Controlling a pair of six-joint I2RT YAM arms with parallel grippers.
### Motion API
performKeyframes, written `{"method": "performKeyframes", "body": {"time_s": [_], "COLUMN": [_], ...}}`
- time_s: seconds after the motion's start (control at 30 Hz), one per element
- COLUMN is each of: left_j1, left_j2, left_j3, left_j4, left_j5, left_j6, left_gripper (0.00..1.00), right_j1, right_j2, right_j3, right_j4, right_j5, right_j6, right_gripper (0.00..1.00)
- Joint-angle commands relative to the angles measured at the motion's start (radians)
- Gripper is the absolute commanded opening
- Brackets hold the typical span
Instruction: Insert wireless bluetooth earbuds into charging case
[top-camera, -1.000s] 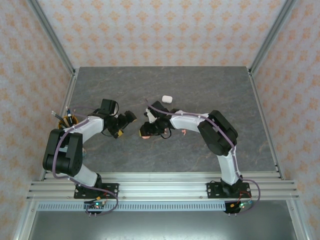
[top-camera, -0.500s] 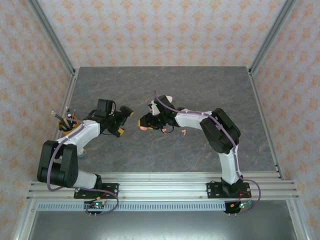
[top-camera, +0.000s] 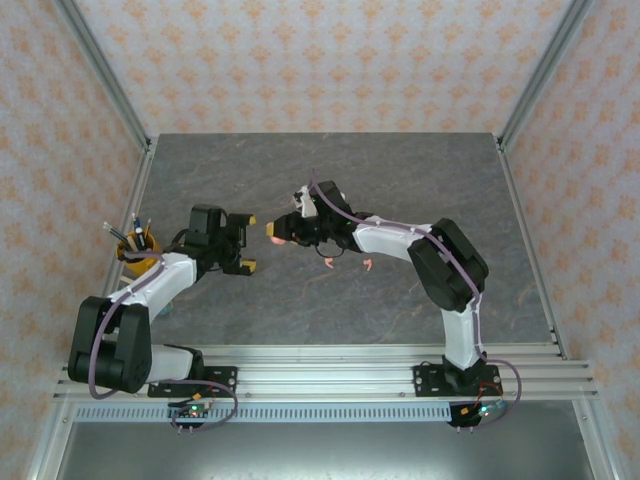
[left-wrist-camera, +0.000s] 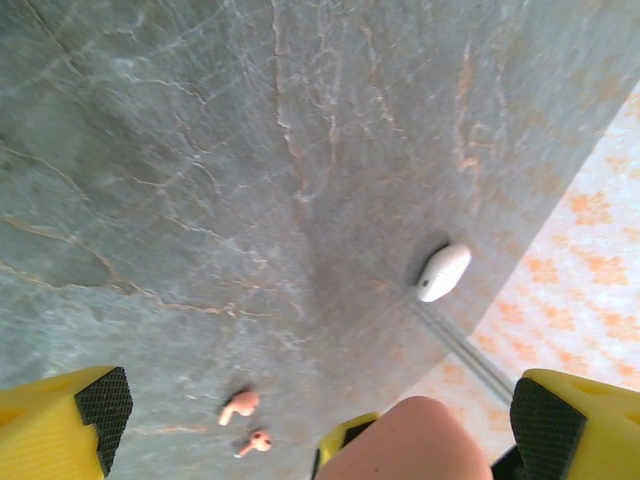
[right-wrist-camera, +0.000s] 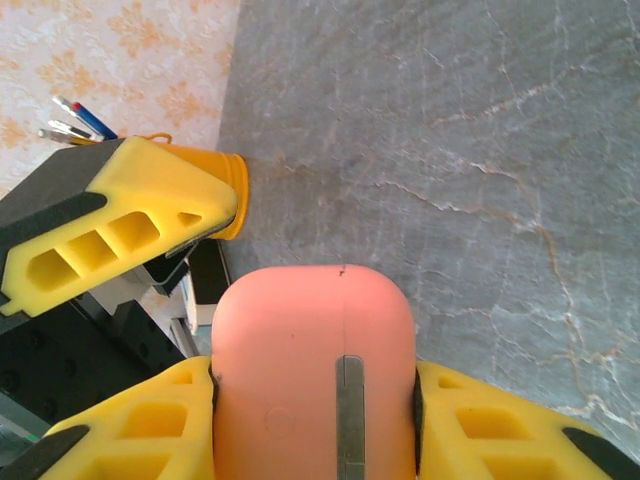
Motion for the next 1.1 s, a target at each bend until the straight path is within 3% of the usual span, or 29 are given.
{"method": "performKeyframes", "body": {"time_s": [0.0, 0.4, 1.07], "left_j1": [-0.012, -0.045, -0.106], "left_j2": [-0.018, 0.035, 0.079], "left_j3": [0.002, 0.080, 0.148], "left_j4": [0.047, 0.074, 0.108], "left_j5": [-0.035, -0.051, -0.081], "left_j6": [-0.119, -0.181, -0.215], "left_gripper": [1.00, 1.00, 1.00], "right_j1": [-0.006, -0.007, -0.007], "right_j2": [-0.030, -0.017, 0.009], "right_j3": [-0.009, -0.017, -0.011], "right_j4": [0.097, 0.189, 0.179], "right_j5": [-0.002, -0.002, 0.001], "right_j6": [0.020, 0.044, 0.012], "right_gripper": [0.19, 0.19, 0.18]}}
